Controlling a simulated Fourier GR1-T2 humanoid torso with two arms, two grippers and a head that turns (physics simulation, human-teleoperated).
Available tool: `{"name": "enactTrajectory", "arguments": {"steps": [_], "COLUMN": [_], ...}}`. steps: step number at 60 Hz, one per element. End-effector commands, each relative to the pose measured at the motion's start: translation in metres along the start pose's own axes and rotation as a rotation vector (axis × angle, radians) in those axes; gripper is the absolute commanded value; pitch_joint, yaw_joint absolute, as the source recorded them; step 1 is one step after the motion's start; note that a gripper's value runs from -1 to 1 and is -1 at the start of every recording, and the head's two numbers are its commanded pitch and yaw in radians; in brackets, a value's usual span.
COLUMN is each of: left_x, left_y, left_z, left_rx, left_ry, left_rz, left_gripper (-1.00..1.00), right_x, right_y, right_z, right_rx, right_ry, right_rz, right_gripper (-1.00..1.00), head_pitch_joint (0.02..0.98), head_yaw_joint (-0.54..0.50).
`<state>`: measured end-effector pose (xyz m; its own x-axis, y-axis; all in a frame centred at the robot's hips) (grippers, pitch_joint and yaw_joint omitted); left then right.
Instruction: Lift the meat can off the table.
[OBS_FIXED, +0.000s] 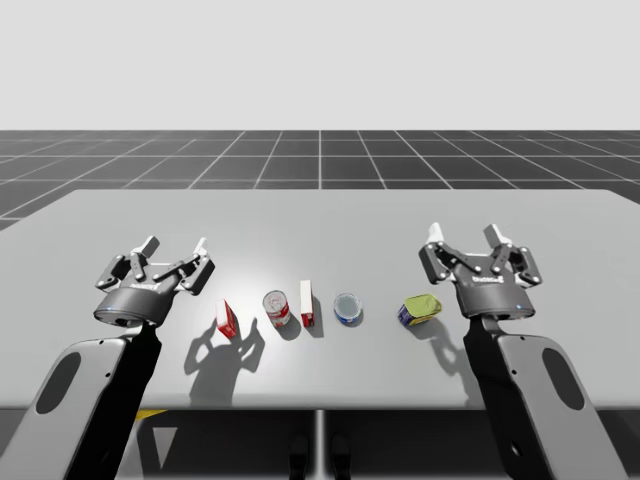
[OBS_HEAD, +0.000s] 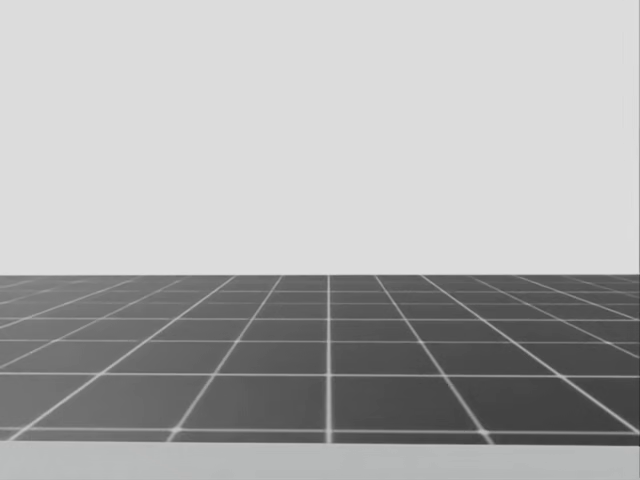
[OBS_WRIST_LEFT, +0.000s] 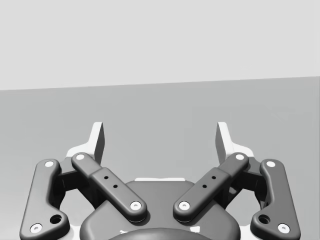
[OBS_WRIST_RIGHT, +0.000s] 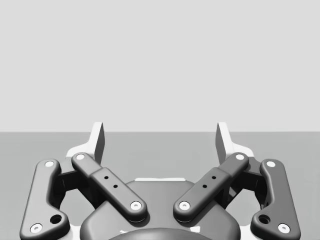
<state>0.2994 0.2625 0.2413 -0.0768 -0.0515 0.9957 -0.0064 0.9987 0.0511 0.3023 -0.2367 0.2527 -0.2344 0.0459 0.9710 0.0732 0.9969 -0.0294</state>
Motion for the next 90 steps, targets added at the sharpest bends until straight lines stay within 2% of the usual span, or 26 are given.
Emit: {"name": "enactTrajectory", "arguments": {"steps": [1, 2, 3, 5, 7, 9, 12, 15, 24, 33, 45, 54, 61, 72, 74, 75, 78, 79, 80, 82, 86, 87, 90], "left_x": [0.000, 0.000, 0.000, 0.000, 0.000, 0.000, 0.000, 0.000, -0.001, -0.001, -0.001, -0.002, -0.002, -0.003, -0.003, -0.004, -0.004, -0.004, -0.004, -0.004, -0.003, -0.003, -0.003], "left_y": [0.000, 0.000, 0.000, 0.000, 0.000, -0.001, -0.001, -0.001, 0.000, -0.001, -0.004, -0.008, -0.012, -0.018, -0.019, -0.019, -0.019, -0.019, -0.019, -0.019, -0.018, -0.018, -0.018], "left_z": [0.000, 0.001, 0.001, 0.001, 0.001, 0.001, 0.000, 0.000, -0.001, -0.001, 0.000, 0.001, 0.002, 0.004, 0.005, 0.005, 0.005, 0.005, 0.005, 0.005, 0.005, 0.006, 0.006], "left_rx": [0.001, 0.001, 0.001, 0.001, 0.002, 0.002, 0.003, 0.004, 0.008, 0.005, -0.005, -0.017, -0.030, -0.042, -0.042, -0.042, -0.042, -0.042, -0.042, -0.041, -0.041, -0.041, -0.043], "left_ry": [0.000, 0.000, -0.001, -0.001, -0.001, -0.001, 0.000, 0.000, 0.004, 0.006, 0.005, 0.005, 0.005, 0.006, 0.007, 0.007, 0.007, 0.007, 0.007, 0.007, 0.008, 0.008, 0.008], "left_rz": [-0.001, -0.001, -0.001, -0.001, -0.001, -0.001, -0.002, -0.003, -0.011, -0.020, -0.033, -0.042, -0.049, -0.053, -0.054, -0.055, -0.055, -0.054, -0.053, -0.052, -0.049, -0.049, -0.046], "left_gripper": [-1.00, -1.00, -1.00, -1.00, -1.00, -1.00, -1.00, -1.00, -1.00, -1.00, -1.00, -1.00, -1.00, -1.00, -1.00, -1.00, -1.00, -1.00, -1.00, -1.00, -1.00, -1.00, -1.00], "right_x": [-0.001, -0.001, -0.001, 0.000, 0.001, 0.001, 0.000, 0.000, 0.001, -0.001, -0.002, -0.004, -0.004, 0.000, 0.000, 0.000, 0.001, 0.001, 0.002, 0.004, 0.009, 0.012, 0.016], "right_y": [-0.002, -0.002, -0.003, -0.003, -0.003, -0.005, -0.006, -0.006, -0.006, -0.004, -0.003, -0.003, -0.003, -0.004, -0.003, -0.003, -0.003, -0.003, -0.002, -0.002, -0.003, -0.004, -0.005], "right_z": [0.002, 0.001, 0.001, 0.001, -0.001, -0.001, -0.002, -0.002, -0.002, -0.003, -0.003, -0.004, -0.004, -0.002, -0.003, -0.003, -0.003, -0.002, -0.002, 0.000, 0.004, 0.007, 0.014], "right_rx": [-0.076, -0.036, -0.040, -0.037, -0.022, -0.014, -0.009, -0.007, -0.008, 0.001, 0.001, 0.000, -0.003, -0.003, 0.002, 0.002, 0.006, 0.010, 0.023, 0.034, 0.031, 0.037, 0.051], "right_ry": [-0.030, -0.019, -0.021, -0.012, -0.009, -0.003, 0.009, 0.009, 0.010, 0.013, 0.021, 0.026, 0.030, 0.027, 0.061, 0.064, 0.057, 0.058, 0.065, 0.089, 0.102, 0.107, 0.115], "right_rz": [-0.002, 0.005, -0.001, -0.030, -0.034, -0.021, -0.037, -0.024, -0.028, -0.010, 0.004, 0.013, 0.009, 0.005, -0.030, -0.037, -0.023, -0.027, -0.047, -0.068, -0.056, -0.068, -0.067], "right_gripper": [-1.00, -1.00, -1.00, -1.00, -1.00, -1.00, -1.00, -1.00, -1.00, -1.00, -1.00, -1.00, -1.00, -1.00, -1.00, -1.00, -1.00, -1.00, -1.00, -1.00, -1.00, -1.00, -1.00], "head_pitch_joint": [0.073, 0.074, 0.080, 0.088, 0.111, 0.131, 0.186, 0.243, 0.421, 0.582, 0.737, 0.840, 0.890, 0.897, 0.894, 0.894, 0.891, 0.890, 0.887, 0.883, 0.879, 0.878, 0.877], "head_yaw_joint": [0.02, 0.02, 0.02, 0.02, 0.02, 0.02, 0.01, 0.01, 0.01, 0.00, -0.11, -0.25, -0.35, -0.40, -0.39, -0.39, -0.39, -0.39, -0.39, -0.38, -0.38, -0.38, -0.38]}}
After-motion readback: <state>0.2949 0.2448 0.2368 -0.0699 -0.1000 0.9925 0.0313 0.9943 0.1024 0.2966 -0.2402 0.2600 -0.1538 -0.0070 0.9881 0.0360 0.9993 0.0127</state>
